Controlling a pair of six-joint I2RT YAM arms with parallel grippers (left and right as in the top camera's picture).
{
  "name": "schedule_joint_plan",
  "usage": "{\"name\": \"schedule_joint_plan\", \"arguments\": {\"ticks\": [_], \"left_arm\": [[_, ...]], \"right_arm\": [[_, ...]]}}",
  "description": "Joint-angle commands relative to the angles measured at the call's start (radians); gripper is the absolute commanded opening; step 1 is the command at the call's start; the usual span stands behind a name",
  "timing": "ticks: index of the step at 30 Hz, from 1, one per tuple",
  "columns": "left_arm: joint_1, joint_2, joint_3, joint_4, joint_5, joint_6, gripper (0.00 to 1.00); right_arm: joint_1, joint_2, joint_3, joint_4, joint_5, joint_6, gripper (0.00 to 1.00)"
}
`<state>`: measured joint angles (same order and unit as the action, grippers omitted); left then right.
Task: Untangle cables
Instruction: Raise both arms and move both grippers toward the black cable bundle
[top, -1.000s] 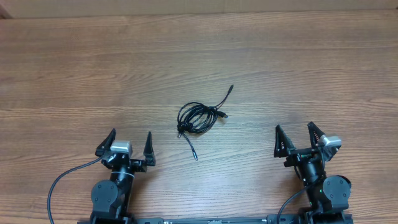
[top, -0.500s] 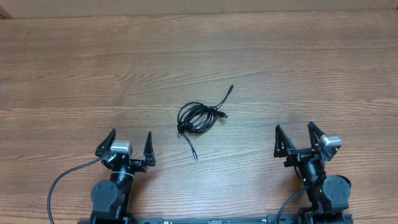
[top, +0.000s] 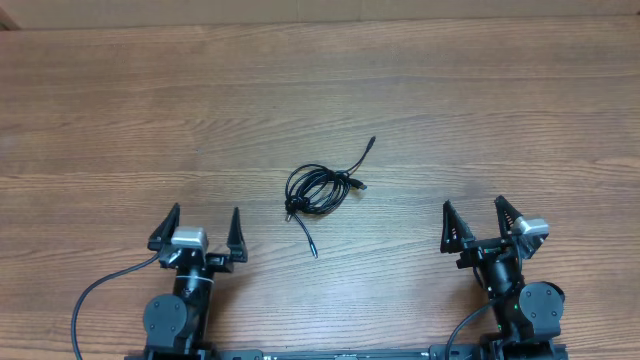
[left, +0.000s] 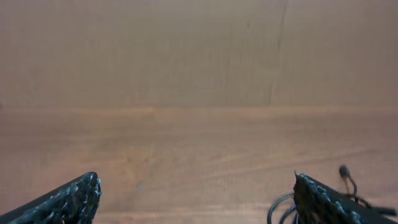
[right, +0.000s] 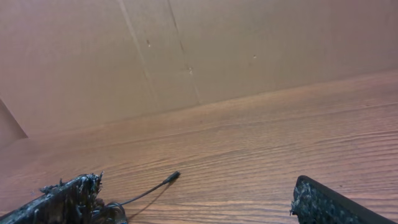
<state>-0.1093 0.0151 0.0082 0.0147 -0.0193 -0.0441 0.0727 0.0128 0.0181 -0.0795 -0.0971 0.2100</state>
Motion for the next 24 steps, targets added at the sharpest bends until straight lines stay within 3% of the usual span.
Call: {"name": "schedule_joint_plan", "arguments": {"ticks": [1, 10, 19, 24], "left_arm": [[0.005, -0.009, -0.003, 0.056, 0.054, 0.021, 1.00], [0.005, -0.009, 0.077, 0.090, 0.145, -0.059, 0.99], [0.005, 0.004, 0.423, -0.176, 0.150, -0.069, 0.99], [0.004, 0.107, 0.682, -0.344, 0.149, -0.069, 1.00]], "right_arm": [[-0.001, -0.010, -0.010, 0.003, 0.005, 0.006, 1.00], [-0.001, -0.010, -0.010, 0.003, 0.006, 0.006, 1.00], [-0.001, -0.010, -0.010, 0.003, 0.005, 0.006, 1.00], [-0.001, -0.010, -0.010, 0.003, 0.005, 0.006, 1.00]]}}
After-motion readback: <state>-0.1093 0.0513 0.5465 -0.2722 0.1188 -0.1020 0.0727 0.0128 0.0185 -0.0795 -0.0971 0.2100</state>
